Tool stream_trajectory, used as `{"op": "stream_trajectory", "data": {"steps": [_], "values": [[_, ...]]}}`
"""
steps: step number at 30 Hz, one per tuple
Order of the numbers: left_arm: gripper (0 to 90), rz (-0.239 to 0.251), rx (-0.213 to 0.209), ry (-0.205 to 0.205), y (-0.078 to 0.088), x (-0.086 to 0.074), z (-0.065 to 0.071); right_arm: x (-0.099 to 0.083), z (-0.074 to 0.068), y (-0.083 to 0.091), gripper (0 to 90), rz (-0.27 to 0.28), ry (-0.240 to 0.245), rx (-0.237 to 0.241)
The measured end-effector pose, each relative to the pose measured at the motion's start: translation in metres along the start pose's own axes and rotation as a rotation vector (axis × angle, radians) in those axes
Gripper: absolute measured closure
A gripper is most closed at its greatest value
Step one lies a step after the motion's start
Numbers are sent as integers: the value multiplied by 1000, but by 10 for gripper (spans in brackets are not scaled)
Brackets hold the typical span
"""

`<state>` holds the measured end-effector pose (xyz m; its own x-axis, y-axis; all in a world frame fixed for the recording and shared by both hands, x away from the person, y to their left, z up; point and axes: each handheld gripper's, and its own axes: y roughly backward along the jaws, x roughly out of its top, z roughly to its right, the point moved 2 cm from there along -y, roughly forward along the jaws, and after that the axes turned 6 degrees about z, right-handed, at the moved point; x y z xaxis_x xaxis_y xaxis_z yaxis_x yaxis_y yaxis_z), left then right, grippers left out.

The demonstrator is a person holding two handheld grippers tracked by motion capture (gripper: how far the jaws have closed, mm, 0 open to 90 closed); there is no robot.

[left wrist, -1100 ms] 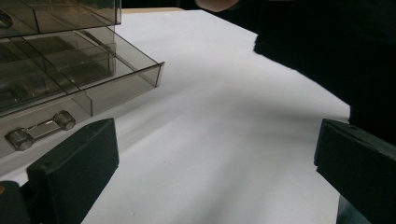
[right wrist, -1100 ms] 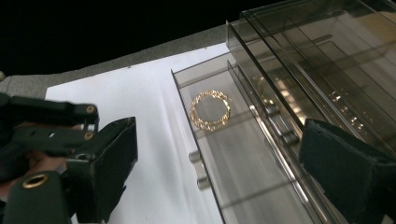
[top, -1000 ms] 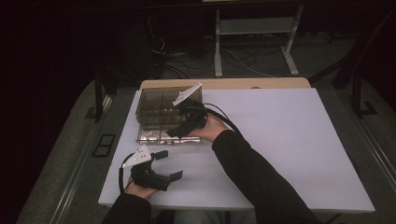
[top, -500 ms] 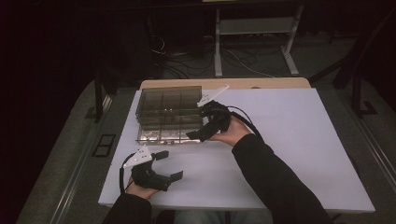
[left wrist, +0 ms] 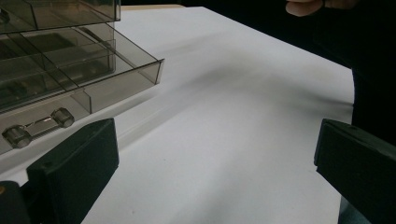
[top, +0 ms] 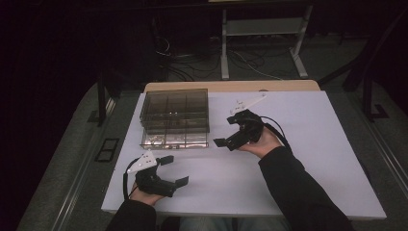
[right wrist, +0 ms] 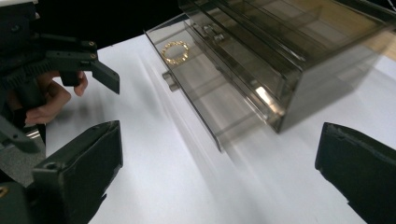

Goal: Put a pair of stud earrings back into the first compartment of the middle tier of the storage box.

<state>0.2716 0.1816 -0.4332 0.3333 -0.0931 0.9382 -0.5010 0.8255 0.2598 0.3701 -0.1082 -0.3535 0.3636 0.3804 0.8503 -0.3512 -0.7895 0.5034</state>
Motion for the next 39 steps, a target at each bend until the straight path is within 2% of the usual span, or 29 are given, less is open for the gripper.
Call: {"op": "stream_trajectory", "data": {"steps": [21,30,35,39], "values": [[0,-4,5,3,0,-1,0,-63,19,61,2,62,-128,-85],[0,-7,6,2,0,-1,0,-88,22,76,2,93,-170,-114],[0,-8,7,3,0,-1,0,-100,21,82,2,101,-194,-117],[0,-7,8,4,0,-1,0,-108,21,87,2,104,-195,-115]]}}
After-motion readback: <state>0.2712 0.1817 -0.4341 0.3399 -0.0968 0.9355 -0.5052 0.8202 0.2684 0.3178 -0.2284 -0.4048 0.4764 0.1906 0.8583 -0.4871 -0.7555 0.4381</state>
